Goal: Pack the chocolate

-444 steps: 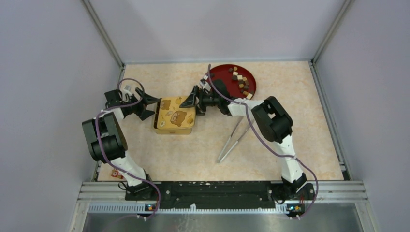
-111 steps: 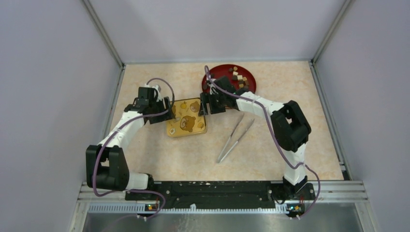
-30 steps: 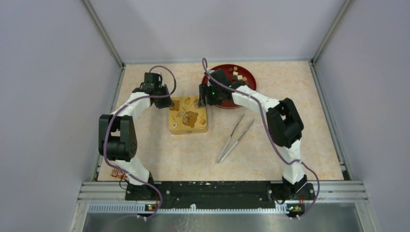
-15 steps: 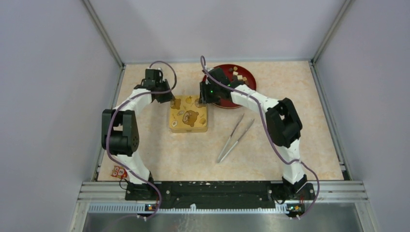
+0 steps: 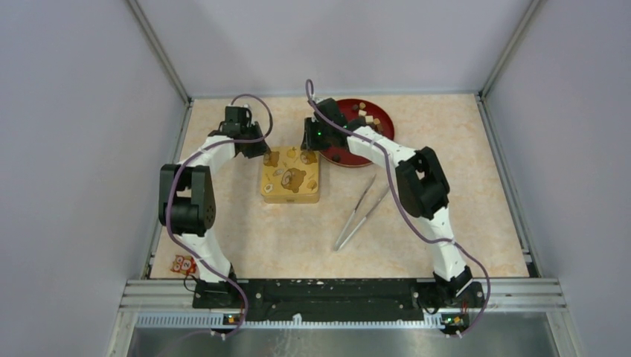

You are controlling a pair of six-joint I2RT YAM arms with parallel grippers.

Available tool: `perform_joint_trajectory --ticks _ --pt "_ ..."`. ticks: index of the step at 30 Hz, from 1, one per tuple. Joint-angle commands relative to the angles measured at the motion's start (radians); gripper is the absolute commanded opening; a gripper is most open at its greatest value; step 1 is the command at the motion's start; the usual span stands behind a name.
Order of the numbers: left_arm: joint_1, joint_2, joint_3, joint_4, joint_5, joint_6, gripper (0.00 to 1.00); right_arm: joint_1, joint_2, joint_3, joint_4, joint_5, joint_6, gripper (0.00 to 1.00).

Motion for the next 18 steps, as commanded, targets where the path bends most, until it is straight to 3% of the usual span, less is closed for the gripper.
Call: perform_joint_trajectory --ticks 1,11,18 --pt "-0.008 0.057 -0.035 -0.098 -0.026 0.021 0.34 -0.011 0.013 -0.039 -0.046 0.072 0.0 0.24" --pt "-0.008 0.038 -0.055 -0.088 0.0 0.016 0.35 -0.002 -0.051 -0.094 -0.024 0.056 -0.006 0.23" --pt "-0.008 0.026 -0.069 -0.083 0.013 0.009 0.35 0.035 -0.164 -0.057 -0.069 0.138 -0.067 0.24"
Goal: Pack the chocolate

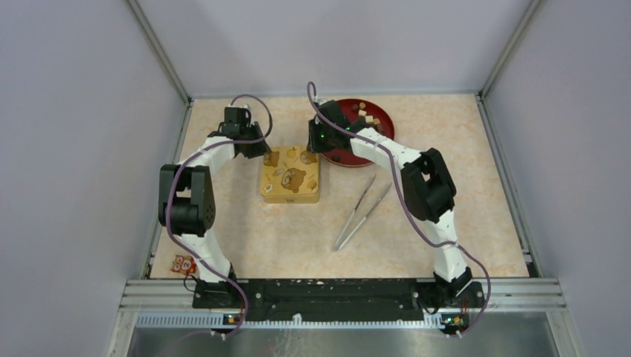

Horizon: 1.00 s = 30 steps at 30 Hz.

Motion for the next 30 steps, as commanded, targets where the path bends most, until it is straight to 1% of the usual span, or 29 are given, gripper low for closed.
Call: perform_joint_trajectory --ticks 1,5,10,15,19,25,28,30 --pt "-0.009 0.026 -0.055 -0.1 -0.005 0.011 0.35 0.03 -0.11 0.039 -0.103 0.104 -0.07 0.24" --pt "-0.009 0.016 -0.049 -0.101 0.001 0.011 0.36 0.054 -0.128 0.071 -0.182 0.176 -0.098 0.23" --pt "-0.009 0.012 -0.039 -0.106 0.002 0.016 0.37 0.079 -0.147 -0.035 -0.155 0.152 -0.102 0.24" --pt "-0.009 0.01 -0.038 -0.108 0.015 0.013 0.37 0.081 -0.084 -0.096 -0.161 0.141 -0.091 0.23" --pt "-0.009 0.005 -0.04 -0.109 0.023 0.013 0.38 0.082 -0.084 -0.049 -0.218 0.158 -0.1 0.19" --pt "-0.009 -0.016 -0.044 -0.112 0.019 0.012 0.38 0.087 -0.191 0.027 -0.194 0.183 -0.115 0.19" --pt "-0.009 -0.024 -0.043 -0.115 0.015 0.013 0.38 0.09 -0.206 0.057 -0.191 0.164 -0.116 0.19" --pt "-0.009 -0.029 -0.042 -0.117 0.017 0.011 0.38 0.093 -0.195 0.049 -0.187 0.156 -0.115 0.19"
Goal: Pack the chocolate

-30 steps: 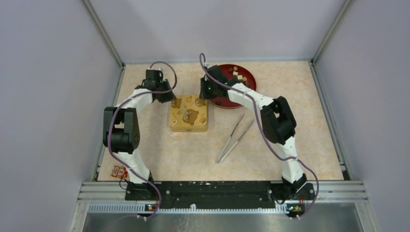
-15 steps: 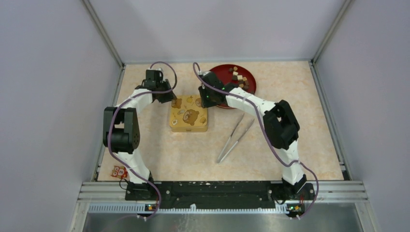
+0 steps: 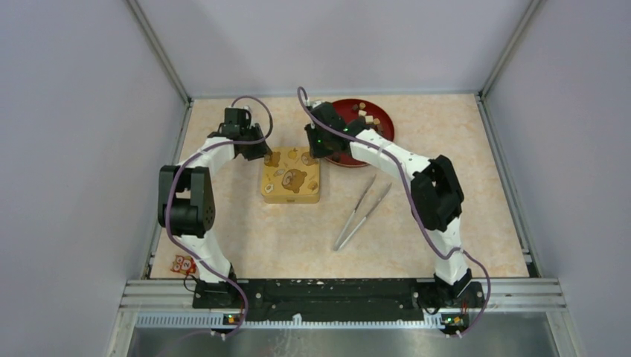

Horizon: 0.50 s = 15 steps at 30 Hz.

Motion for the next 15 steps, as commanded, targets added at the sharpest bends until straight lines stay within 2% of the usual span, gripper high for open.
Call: perform_joint_trajectory --ticks 1,9,15 --pt "-0.008 -0.021 -0.035 -0.101 0.004 0.009 0.39 0.016 -0.076 0.051 0.017 -0.005 -0.011 0.2" --pt "-0.008 -0.078 -0.008 -0.121 0.029 0.013 0.41 0.03 -0.065 -0.182 0.077 -0.062 0.041 0.2" --pt "-0.008 -0.145 0.036 -0.132 0.052 0.012 0.44 0.037 -0.13 -0.123 0.038 -0.03 0.008 0.2"
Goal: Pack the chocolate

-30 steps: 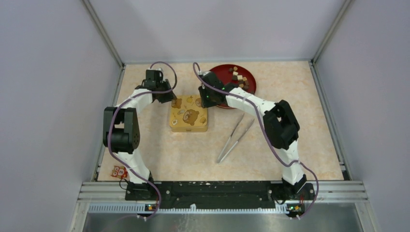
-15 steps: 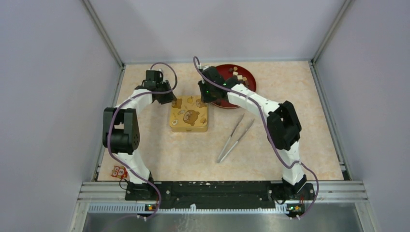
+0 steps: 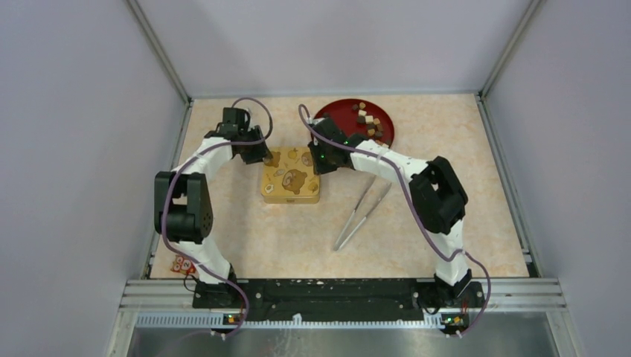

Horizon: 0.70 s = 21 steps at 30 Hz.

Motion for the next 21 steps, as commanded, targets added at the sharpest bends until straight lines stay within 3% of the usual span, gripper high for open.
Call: perform_joint_trajectory --ticks 1,7,16,21 --pt "-0.006 -0.103 0.048 -0.027 0.034 0.009 0.44 0.027 -0.1 0.063 -0.019 0.018 -0.024 0.2" --pt "-0.006 -0.179 0.061 -0.032 0.042 0.016 0.48 0.072 -0.157 0.081 -0.021 0.02 -0.037 0.2" --pt "-0.003 -0.254 0.053 -0.054 -0.011 0.027 0.51 0.087 -0.057 -0.099 0.069 -0.091 0.043 0.2" --pt "-0.001 -0.258 0.039 -0.05 0.004 0.031 0.52 0.084 -0.057 -0.053 0.031 -0.036 0.016 0.2"
